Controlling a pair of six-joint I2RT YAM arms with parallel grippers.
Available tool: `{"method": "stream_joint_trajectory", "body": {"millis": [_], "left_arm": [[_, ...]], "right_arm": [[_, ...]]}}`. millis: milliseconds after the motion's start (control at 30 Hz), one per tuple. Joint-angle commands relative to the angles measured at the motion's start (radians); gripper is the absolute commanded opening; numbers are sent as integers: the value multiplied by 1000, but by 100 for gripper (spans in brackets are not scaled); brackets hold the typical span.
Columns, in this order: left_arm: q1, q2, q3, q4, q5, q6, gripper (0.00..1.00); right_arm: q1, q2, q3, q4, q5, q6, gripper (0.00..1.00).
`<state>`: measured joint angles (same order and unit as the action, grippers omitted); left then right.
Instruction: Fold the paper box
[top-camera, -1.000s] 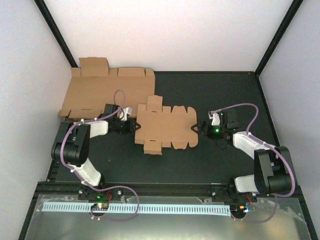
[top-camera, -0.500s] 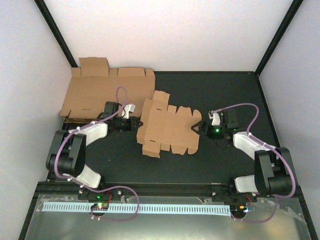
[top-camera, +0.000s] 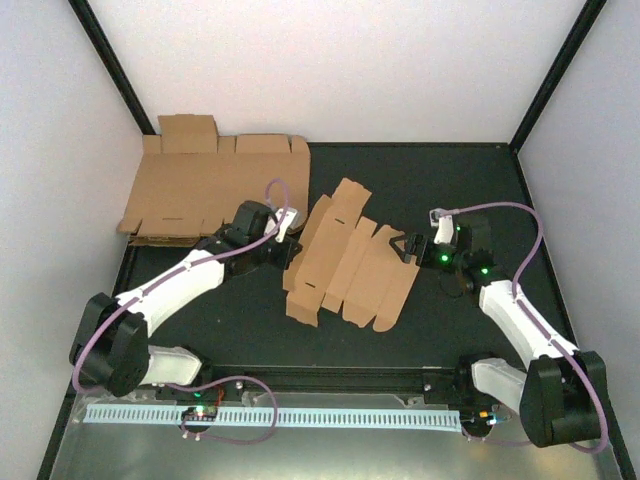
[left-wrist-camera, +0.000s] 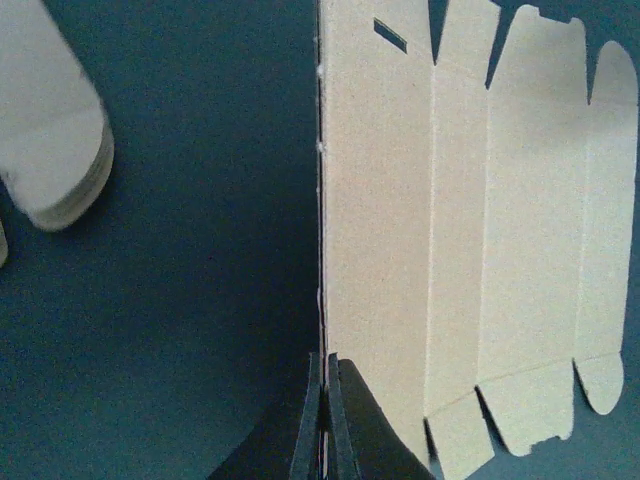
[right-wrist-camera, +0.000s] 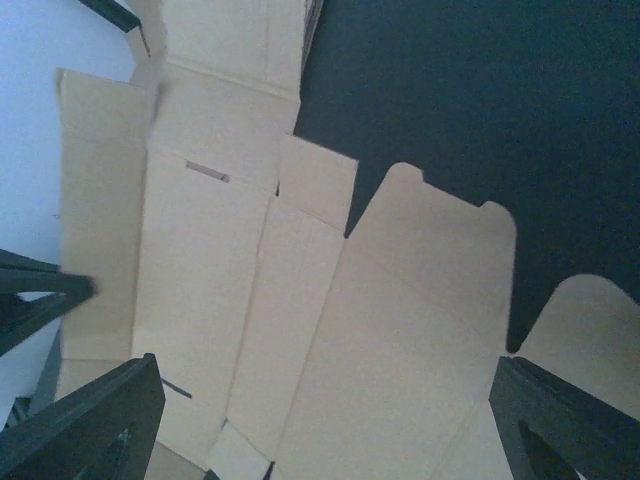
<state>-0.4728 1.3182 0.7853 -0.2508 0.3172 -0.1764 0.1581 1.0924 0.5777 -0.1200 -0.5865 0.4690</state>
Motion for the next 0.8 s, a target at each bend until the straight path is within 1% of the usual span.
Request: {"method": "stream_joint_trajectory", "body": {"millis": [0, 100, 167, 233, 333, 467, 567, 667, 767], "left_arm": [[-87, 17, 174, -184, -142, 69, 1], [-143, 54, 268, -294, -241, 82, 2], [-178, 72, 330, -365, -315, 88, 2], [-210, 82, 369, -414, -396, 85, 1], [-241, 91, 405, -461, -494, 94, 2], [-287, 137, 469, -532, -617, 127, 2], [-343, 195, 532, -602, -726, 142, 1], [-399, 266, 586, -656, -833, 158, 2], [-434, 317, 630, -683, -878, 165, 2]], "right_arm": [[8, -29, 23, -44, 56, -17, 93], [7, -49, 25, -59, 94, -11, 93], [8, -52, 22, -60, 88, -11, 93], [8, -47, 17, -60, 62, -5, 92], [7, -45, -10, -36, -28, 11, 91], [14, -56, -77, 28, -117, 23, 91], [36, -46, -119, 62, -134, 27, 90], [75, -16, -158, 131, -165, 62, 88], [135, 26, -193, 228, -153, 115, 84]]}}
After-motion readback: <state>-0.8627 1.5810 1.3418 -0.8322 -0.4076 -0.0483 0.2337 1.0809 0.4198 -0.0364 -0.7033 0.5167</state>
